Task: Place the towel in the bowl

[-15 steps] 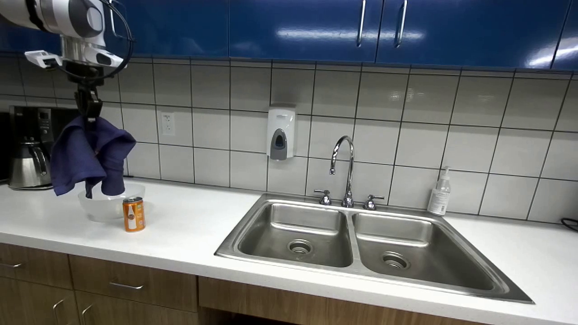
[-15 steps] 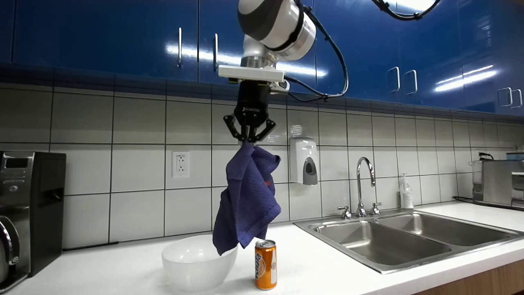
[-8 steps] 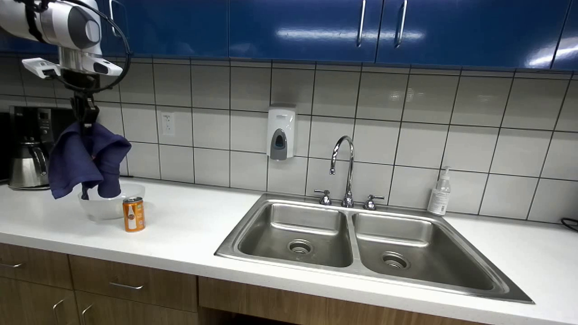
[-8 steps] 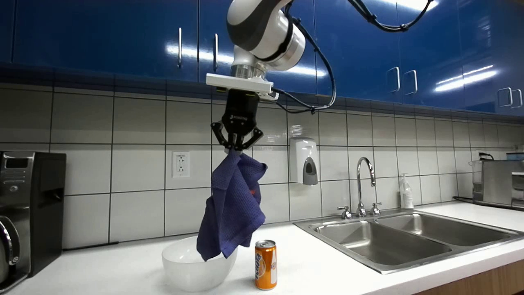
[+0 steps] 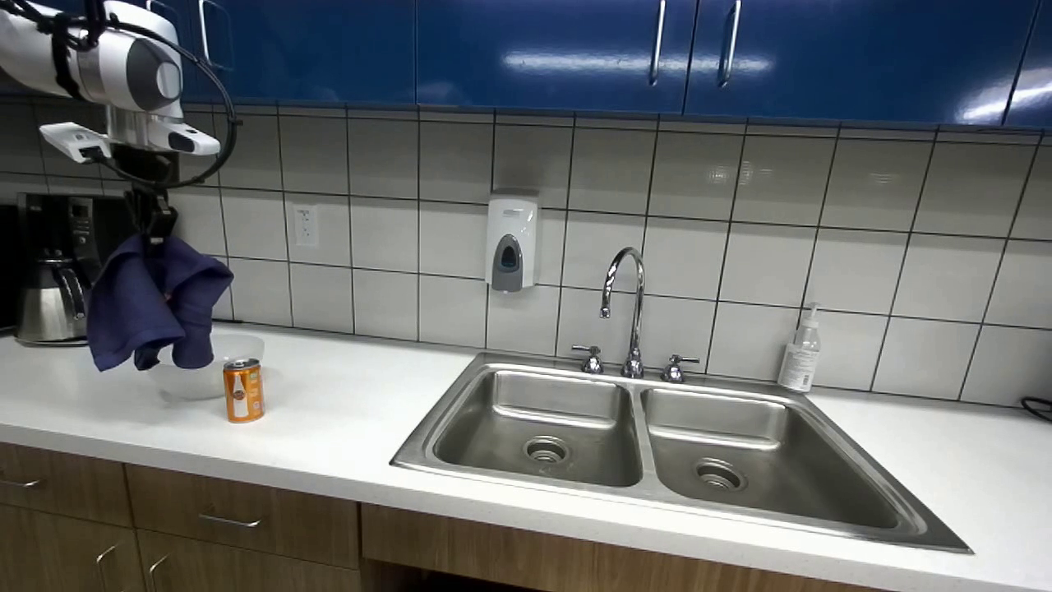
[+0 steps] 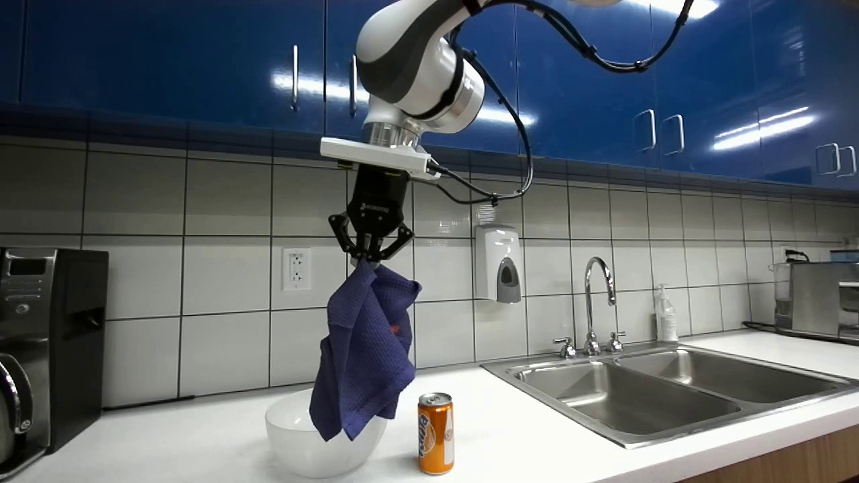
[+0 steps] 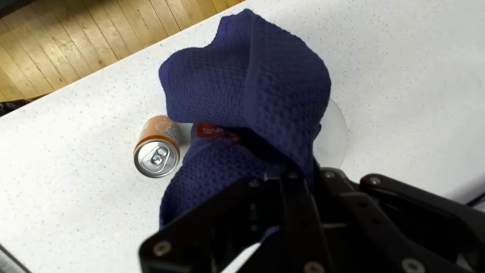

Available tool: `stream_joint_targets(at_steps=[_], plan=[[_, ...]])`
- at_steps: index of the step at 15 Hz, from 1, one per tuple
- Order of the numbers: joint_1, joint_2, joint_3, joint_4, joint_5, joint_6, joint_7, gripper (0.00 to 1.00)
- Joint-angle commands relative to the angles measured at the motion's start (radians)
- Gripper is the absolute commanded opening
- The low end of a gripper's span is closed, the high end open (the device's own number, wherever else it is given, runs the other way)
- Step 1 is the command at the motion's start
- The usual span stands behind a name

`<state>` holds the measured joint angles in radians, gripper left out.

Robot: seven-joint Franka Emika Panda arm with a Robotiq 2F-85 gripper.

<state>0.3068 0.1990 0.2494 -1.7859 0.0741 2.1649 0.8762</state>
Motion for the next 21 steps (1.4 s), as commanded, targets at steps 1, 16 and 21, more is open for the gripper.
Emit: stream_joint_targets(at_steps=[1,16,21], plan=[[0.020,0.045,-0.011,0.057,-0.024,0.015,-0.003,0.01],[0.073,0.202,-0.048,0.213,-0.054,0.051,0.016,0.01],[0.083,0.237,-0.058,0.224,-0.031,0.111,0.024,0.01]])
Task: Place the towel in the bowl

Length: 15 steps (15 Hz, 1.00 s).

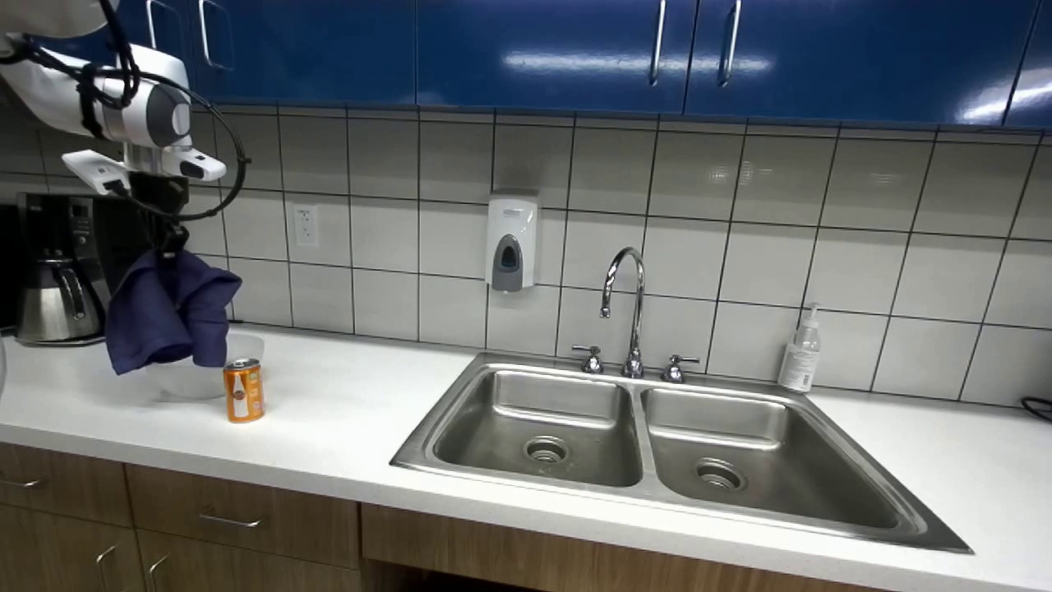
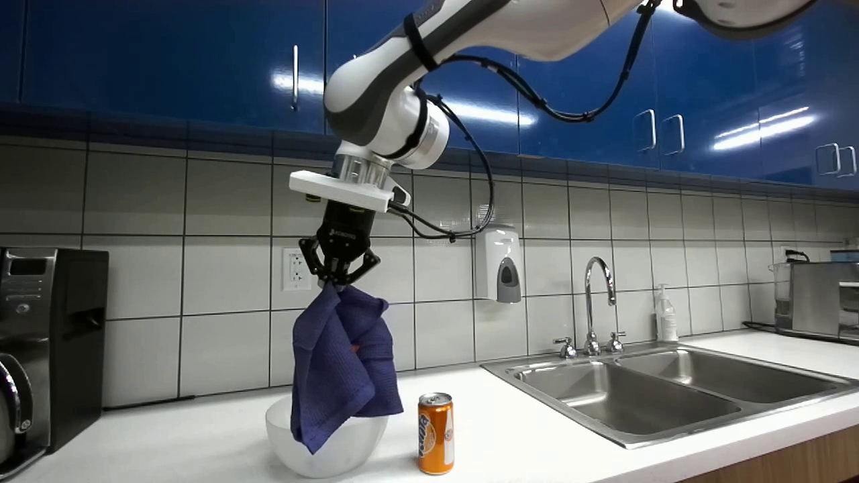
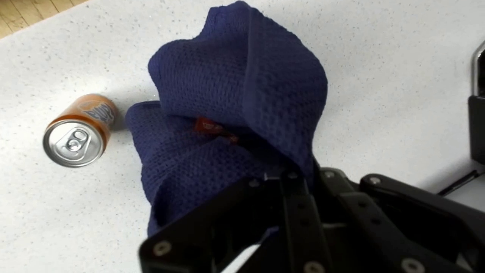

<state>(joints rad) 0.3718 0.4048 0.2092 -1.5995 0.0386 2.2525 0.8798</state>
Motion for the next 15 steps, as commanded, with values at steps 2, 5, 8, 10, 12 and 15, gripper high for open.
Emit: stream_joint_targets(at_steps=[2,5,8,10,12,15], plan=[[0.018,0.046,-0.021,0.043,0.009,0.046,0.018,0.01],[0.018,0.068,-0.029,0.050,0.016,0.082,0.019,0.01],[0.022,0.087,-0.038,0.052,0.019,0.130,0.026,0.01],[0.028,0.095,-0.044,0.047,0.021,0.173,0.039,0.01],[0.031,0.102,-0.046,0.042,0.023,0.202,0.043,0.01],[0.036,0.113,-0.049,0.033,0.023,0.236,0.044,0.01]])
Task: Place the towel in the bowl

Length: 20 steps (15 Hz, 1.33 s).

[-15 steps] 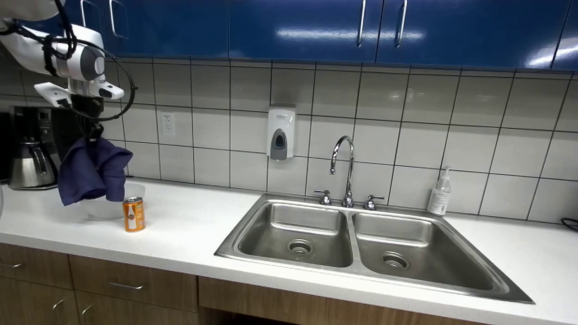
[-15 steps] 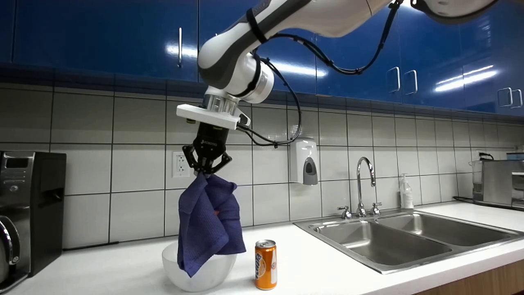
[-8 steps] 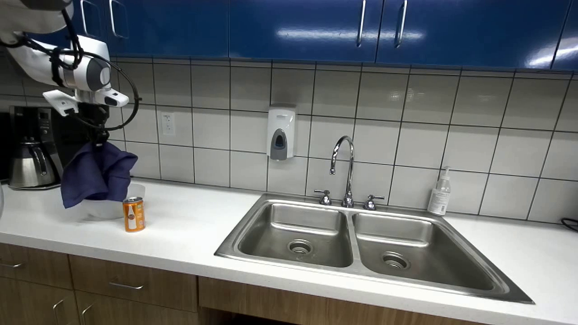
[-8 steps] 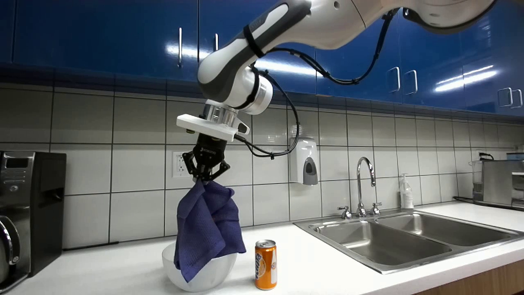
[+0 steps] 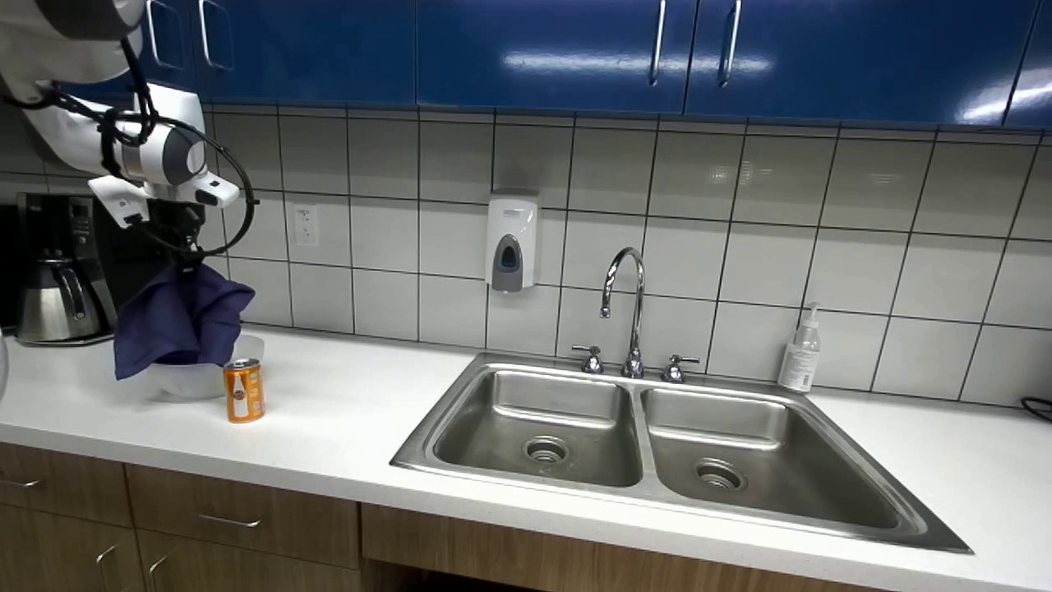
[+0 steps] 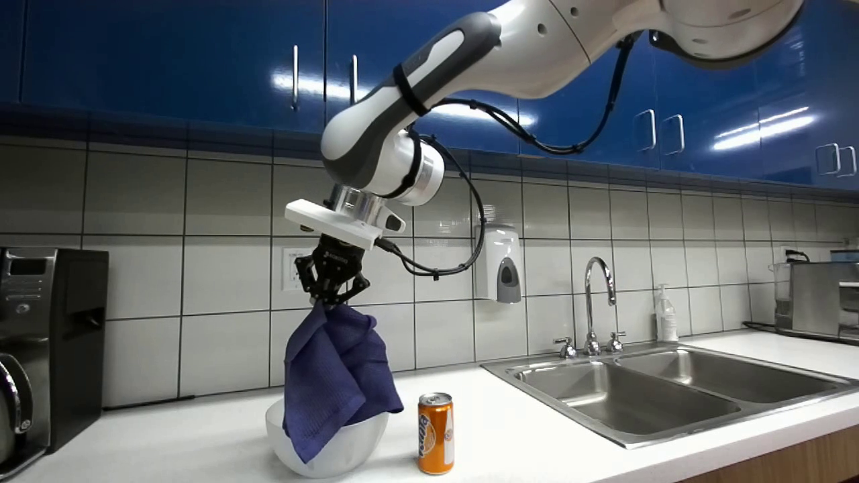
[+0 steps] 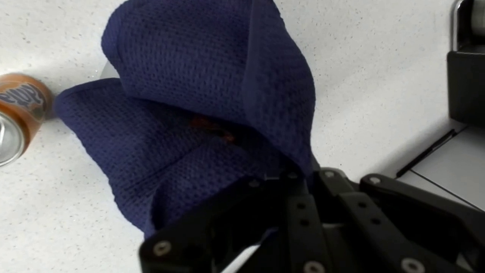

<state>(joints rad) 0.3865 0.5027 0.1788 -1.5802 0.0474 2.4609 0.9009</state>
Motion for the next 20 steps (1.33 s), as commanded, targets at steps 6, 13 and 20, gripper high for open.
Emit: stream_joint_targets(at_steps=[6,13,20], plan=[[0.029,0.045,-0.031,-0.002,0.018,0.066,0.017,0.01],[0.038,0.076,-0.041,0.000,0.018,0.085,0.018,0.01],[0.056,0.121,-0.069,0.031,0.011,0.069,0.065,0.01]])
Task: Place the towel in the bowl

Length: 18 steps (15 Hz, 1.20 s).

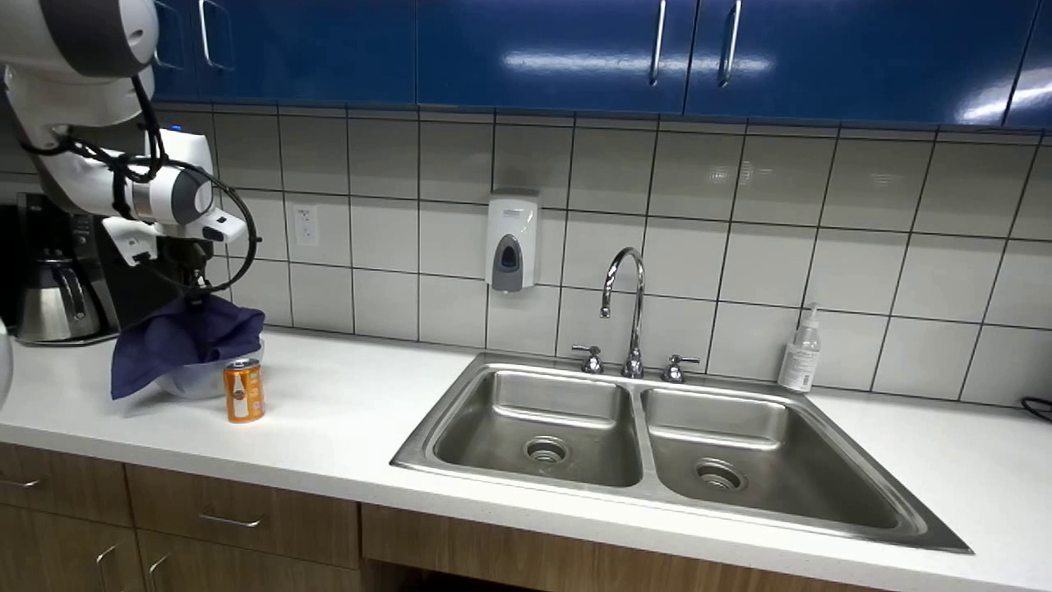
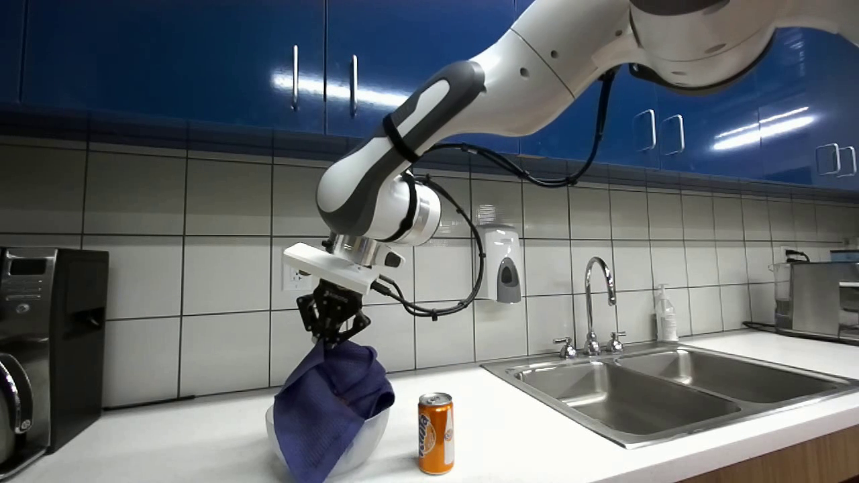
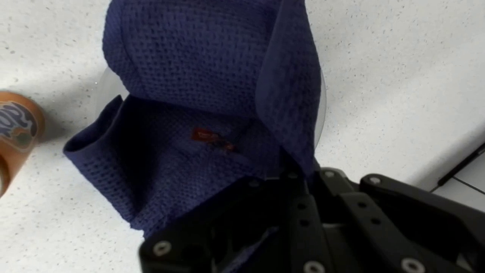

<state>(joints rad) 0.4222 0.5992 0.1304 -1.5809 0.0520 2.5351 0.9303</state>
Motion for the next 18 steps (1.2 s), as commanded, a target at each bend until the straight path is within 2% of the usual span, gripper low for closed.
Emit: stream_joint_targets(at_steps=[1,3,4,5,7,12,14,15,18], plan=[[0.021,0.029,-0.022,0.032,0.007,-0.007,0.039,0.01],[0.022,0.033,-0.023,0.031,0.007,-0.010,0.041,0.01],[0.023,0.033,-0.024,0.029,0.007,-0.016,0.042,0.29],[0.023,0.032,-0.025,0.028,0.007,-0.019,0.042,0.30],[0.025,0.025,-0.026,0.022,0.006,-0.026,0.041,0.44],[0.025,0.002,-0.023,0.017,0.003,-0.066,0.032,0.81],[0.024,-0.011,-0.020,0.014,0.000,-0.126,0.026,0.95],[0.022,-0.021,-0.019,0.007,-0.002,-0.152,0.023,1.00],[0.013,-0.050,-0.014,-0.014,-0.001,-0.206,0.018,1.00]])
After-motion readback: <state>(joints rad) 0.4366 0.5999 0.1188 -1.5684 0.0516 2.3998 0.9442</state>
